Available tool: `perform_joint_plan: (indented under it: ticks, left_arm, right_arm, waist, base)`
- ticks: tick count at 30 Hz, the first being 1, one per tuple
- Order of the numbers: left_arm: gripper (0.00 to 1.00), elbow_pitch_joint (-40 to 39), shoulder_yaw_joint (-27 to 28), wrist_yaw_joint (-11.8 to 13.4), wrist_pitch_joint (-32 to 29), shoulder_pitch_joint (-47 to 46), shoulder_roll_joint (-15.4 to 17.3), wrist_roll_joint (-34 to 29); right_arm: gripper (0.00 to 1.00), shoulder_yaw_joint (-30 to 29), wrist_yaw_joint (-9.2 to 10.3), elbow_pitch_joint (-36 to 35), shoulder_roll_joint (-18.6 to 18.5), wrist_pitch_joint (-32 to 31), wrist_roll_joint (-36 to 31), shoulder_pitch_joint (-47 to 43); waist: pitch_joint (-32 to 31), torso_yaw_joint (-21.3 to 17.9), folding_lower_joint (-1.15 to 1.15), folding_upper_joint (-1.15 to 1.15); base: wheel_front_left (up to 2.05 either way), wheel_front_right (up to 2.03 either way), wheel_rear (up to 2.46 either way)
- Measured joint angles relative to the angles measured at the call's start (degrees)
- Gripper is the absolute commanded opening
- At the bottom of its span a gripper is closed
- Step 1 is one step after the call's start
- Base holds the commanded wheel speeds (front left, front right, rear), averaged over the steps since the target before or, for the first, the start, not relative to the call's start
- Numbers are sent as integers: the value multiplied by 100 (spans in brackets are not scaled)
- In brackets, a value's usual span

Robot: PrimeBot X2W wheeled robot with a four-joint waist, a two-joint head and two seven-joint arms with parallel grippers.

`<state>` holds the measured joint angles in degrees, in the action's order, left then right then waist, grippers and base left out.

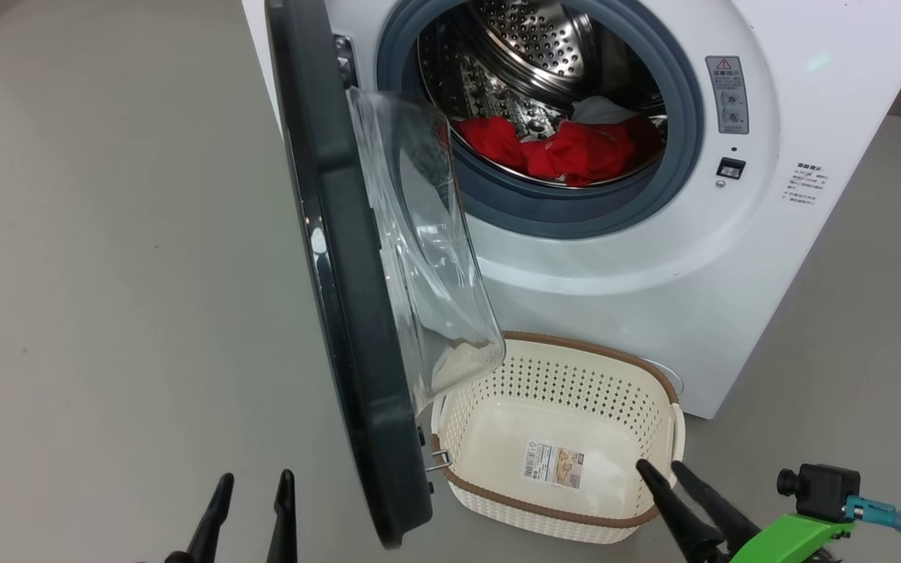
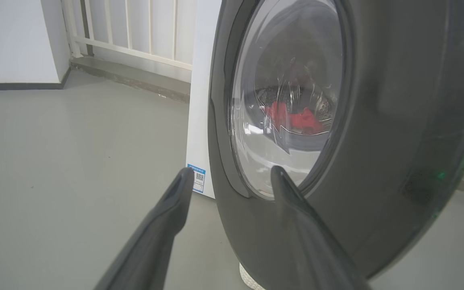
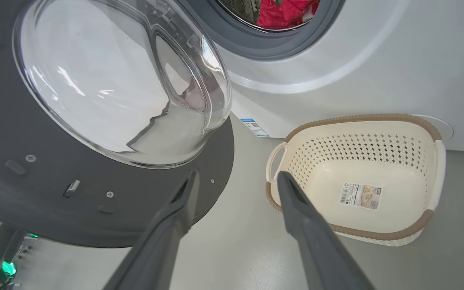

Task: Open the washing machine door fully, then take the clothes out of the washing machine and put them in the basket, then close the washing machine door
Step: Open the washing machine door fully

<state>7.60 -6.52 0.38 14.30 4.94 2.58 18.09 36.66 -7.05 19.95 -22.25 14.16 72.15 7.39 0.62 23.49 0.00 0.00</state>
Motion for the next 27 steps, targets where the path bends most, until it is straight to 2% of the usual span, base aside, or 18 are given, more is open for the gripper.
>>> perform_joint_plan:
  ticks: [4, 9, 18, 27]
  left_arm:
    - [100, -1, 5, 0, 0, 0, 0, 0]
    - [100, 0, 2, 1, 0, 0, 0, 0]
    - [100, -3, -4, 2, 0, -1, 1, 0]
    - [100, -3, -13, 2, 0, -4, 1, 0]
  right_arm:
    - [100, -494, 0, 96, 70, 5, -949, 10]
    - [100, -909, -1, 174, 311, 4, -1749, -29]
    - [100, -1984, -1, 114, 659, 5, -3424, -388]
    - [100, -2986, -5, -220, 1170, 7, -4588, -737]
  waist:
    - [6, -19, 0, 0]
    - [4, -16, 0, 0]
    - [10, -29, 0, 0]
    - [14, -55, 0, 0]
  base:
    - [0, 0, 0]
    - [0, 0, 0]
    - [0, 0, 0]
    - [0, 0, 0]
